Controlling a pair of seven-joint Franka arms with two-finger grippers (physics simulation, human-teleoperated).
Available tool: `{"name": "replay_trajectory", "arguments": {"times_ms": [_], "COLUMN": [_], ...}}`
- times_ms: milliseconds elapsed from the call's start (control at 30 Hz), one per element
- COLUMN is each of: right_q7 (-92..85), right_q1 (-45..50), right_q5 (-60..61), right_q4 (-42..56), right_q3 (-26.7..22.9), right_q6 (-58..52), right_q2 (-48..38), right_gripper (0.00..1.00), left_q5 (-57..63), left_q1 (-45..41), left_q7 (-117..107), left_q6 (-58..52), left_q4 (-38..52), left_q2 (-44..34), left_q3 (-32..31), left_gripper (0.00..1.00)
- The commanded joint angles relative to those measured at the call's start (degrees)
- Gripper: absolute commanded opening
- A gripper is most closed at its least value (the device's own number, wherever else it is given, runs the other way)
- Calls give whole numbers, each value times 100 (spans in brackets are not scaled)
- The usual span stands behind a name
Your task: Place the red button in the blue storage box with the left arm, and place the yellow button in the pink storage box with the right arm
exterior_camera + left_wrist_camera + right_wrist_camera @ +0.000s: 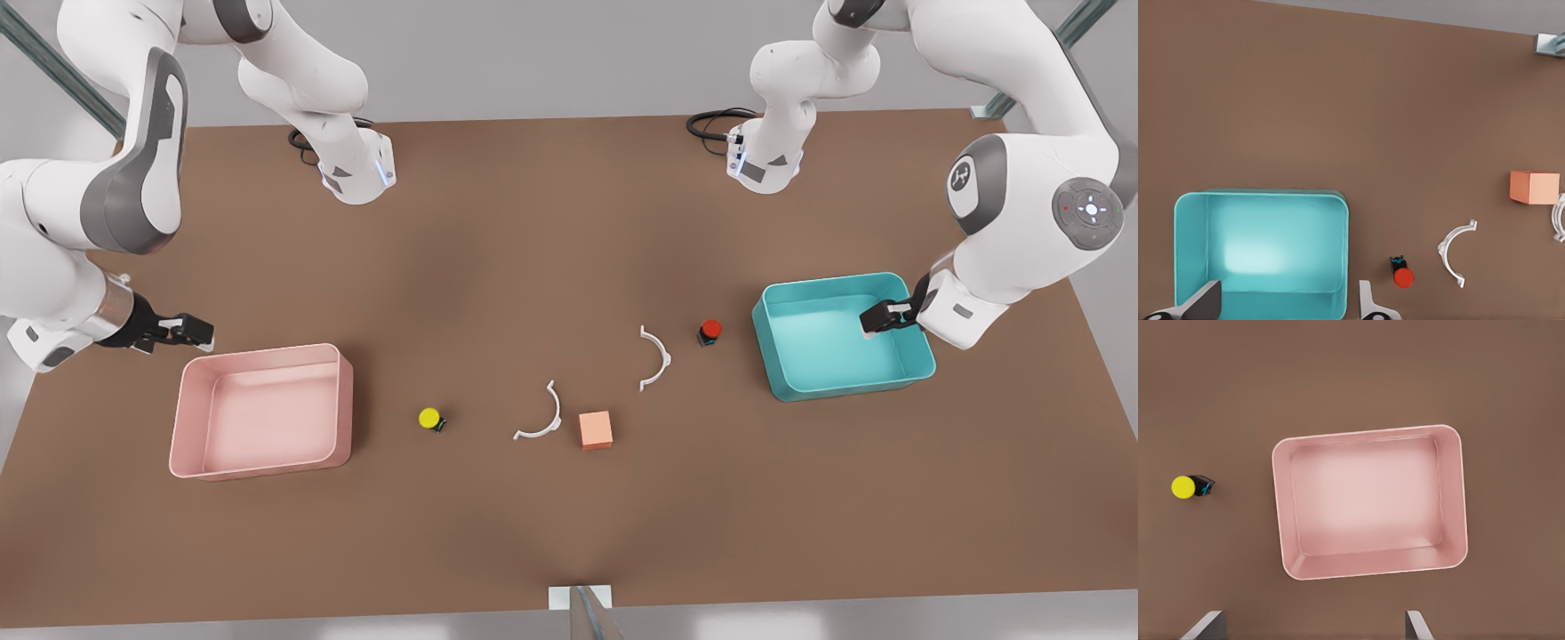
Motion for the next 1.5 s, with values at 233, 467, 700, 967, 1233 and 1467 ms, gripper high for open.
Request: {"name": "replay_trajectory", "arguments": {"times_ms": [233, 467, 700, 967, 1233, 1467], "right_q7": [350, 2653, 3013, 3075, 3075, 3198], "right_q1": [412, 2056, 2398, 2416, 2372, 2434], "right_q5": [215, 39, -49, -40, -58, -58], "right_q4": [-15, 29, -32, -568, -1078, -1069], "right_q3": [107, 107, 107, 98, 80, 80], "right_q6": [498, 2555, 3399, 3566, 4181, 4788], "right_q2": [225, 1965, 2572, 2704, 2783, 3091], "right_gripper": [100, 100, 100, 100, 100, 81], "left_q5": [-400, -435, -461, -593, -593, -593], "left_q1": [-1590, -1889, -1933, -2048, -2039, -1960], "left_q7": [-247, -282, -291, -537, -537, -519], "left_q6": [2190, 5891, 6076, 6076, 6208, 6147], "left_q4": [-1537, -4975, -5256, -5388, -5379, -5318], "left_q2": [249, -516, -85, 486, 627, 478], "left_q3": [8, -1, -1, -1, -1, 43], "left_gripper": [100, 100, 100, 100, 61, 47]}}
